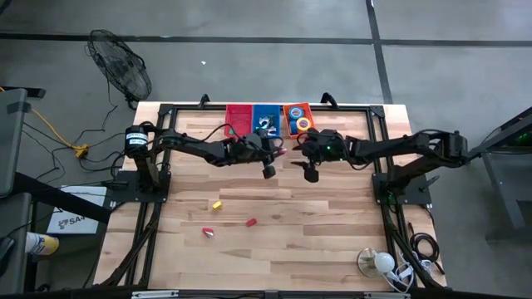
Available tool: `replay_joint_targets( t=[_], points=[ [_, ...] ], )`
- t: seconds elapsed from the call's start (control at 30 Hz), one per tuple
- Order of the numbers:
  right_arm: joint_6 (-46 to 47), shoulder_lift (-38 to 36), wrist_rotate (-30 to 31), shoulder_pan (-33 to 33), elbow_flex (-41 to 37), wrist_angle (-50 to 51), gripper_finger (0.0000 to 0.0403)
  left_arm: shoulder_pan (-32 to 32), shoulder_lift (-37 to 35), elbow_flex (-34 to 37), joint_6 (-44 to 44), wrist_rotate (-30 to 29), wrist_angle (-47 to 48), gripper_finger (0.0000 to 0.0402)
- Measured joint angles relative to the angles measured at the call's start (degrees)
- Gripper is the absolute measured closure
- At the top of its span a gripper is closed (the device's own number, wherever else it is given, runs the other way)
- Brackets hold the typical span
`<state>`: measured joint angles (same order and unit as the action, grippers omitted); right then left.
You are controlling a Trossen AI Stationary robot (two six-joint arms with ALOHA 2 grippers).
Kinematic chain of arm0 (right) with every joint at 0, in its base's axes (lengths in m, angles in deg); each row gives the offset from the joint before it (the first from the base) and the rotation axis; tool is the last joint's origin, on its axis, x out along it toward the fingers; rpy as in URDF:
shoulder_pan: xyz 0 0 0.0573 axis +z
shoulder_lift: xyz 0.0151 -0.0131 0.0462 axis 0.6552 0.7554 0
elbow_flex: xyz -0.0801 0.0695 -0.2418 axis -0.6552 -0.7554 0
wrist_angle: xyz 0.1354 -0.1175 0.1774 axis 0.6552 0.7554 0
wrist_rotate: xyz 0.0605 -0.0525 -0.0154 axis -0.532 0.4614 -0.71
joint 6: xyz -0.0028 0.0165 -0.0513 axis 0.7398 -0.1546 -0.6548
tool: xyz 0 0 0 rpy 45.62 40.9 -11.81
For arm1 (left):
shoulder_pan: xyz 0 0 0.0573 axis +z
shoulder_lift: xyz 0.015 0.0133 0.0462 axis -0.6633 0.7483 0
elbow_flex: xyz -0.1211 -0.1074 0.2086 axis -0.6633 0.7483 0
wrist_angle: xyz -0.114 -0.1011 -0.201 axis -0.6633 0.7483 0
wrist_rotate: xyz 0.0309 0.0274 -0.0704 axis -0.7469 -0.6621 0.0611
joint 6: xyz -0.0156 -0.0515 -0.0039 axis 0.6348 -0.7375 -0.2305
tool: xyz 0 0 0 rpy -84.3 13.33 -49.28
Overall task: Pick and place Stapler, Stapler remover, tape
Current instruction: Put the bottom right red stapler into the red bin
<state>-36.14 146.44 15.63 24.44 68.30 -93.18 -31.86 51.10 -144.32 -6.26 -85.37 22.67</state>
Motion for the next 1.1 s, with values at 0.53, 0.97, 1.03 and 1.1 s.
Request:
replay_joint_targets(
  t=[0.53,0.97,1.03,1.1],
  points=[
    [4.28,-9.40,21.83,-0.07,0.00,8.71,0.0166,0.04,-0.18,0.00,-2.66,-27.08,3.98,0.0347],
    [5.88,-9.20,19.90,-3.85,0.00,10.33,0.0166,8.88,-3.58,0.09,-25.30,-36.16,20.77,0.0339],
    [5.87,-9.20,19.39,-4.28,0.00,10.33,0.0166,11.61,-3.58,0.09,-28.39,-32.65,22.43,0.0339],
    [5.88,-9.20,19.23,-4.57,0.00,10.31,0.0166,14.36,-3.58,0.09,-31.30,-28.29,23.80,0.0339]
  ],
)
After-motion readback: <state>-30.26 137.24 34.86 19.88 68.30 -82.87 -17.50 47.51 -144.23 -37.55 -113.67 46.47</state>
